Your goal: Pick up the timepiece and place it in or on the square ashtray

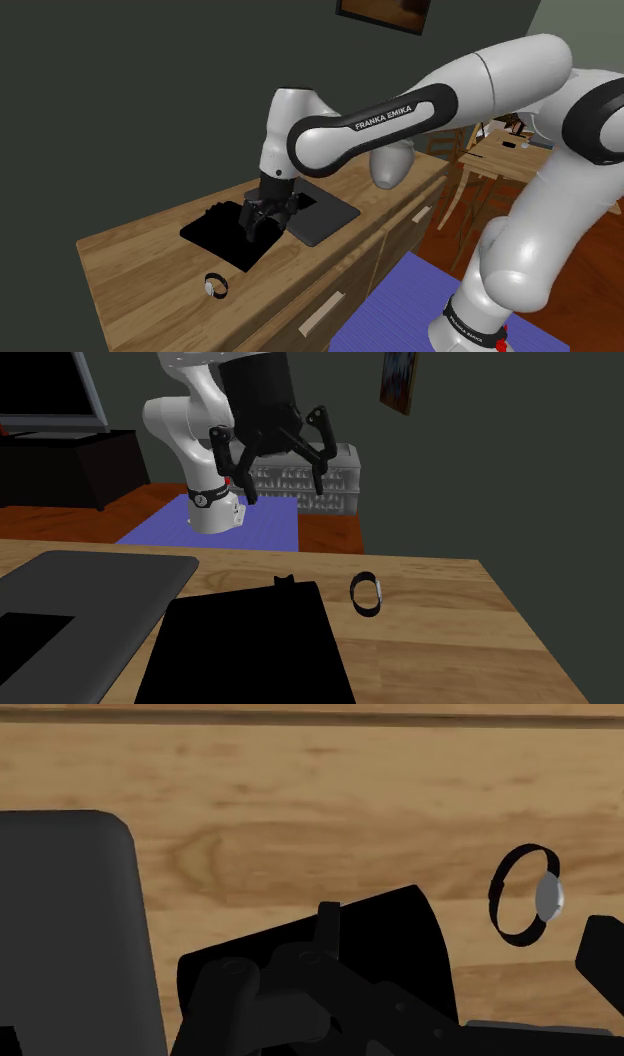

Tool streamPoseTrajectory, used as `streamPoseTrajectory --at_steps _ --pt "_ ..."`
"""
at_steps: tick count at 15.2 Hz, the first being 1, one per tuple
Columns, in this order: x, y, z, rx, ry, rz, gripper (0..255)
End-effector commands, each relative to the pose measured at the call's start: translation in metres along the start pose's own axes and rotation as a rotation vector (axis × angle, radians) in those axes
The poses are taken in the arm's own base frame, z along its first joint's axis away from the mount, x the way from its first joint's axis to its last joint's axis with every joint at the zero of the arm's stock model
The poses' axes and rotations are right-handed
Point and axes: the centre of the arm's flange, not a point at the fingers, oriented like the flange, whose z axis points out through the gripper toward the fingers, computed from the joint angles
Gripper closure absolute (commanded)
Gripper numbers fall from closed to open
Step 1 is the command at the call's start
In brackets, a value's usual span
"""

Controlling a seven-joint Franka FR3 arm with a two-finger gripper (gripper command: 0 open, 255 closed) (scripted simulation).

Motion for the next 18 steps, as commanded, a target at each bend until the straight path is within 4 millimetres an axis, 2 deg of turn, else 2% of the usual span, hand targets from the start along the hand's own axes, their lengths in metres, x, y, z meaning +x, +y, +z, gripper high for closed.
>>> streamPoseTrajectory --at_steps 1,9,17,18 --pt "0.007 -0.021 0.019 0.005 -0.002 -0.002 0" --pt "0.037 -0.100 0.080 0.017 -0.013 -0.011 0" --pt "0.037 -0.105 0.123 0.018 -0.013 -0.012 0" --pt "0.037 -0.105 0.123 0.018 -0.013 -0.012 0"
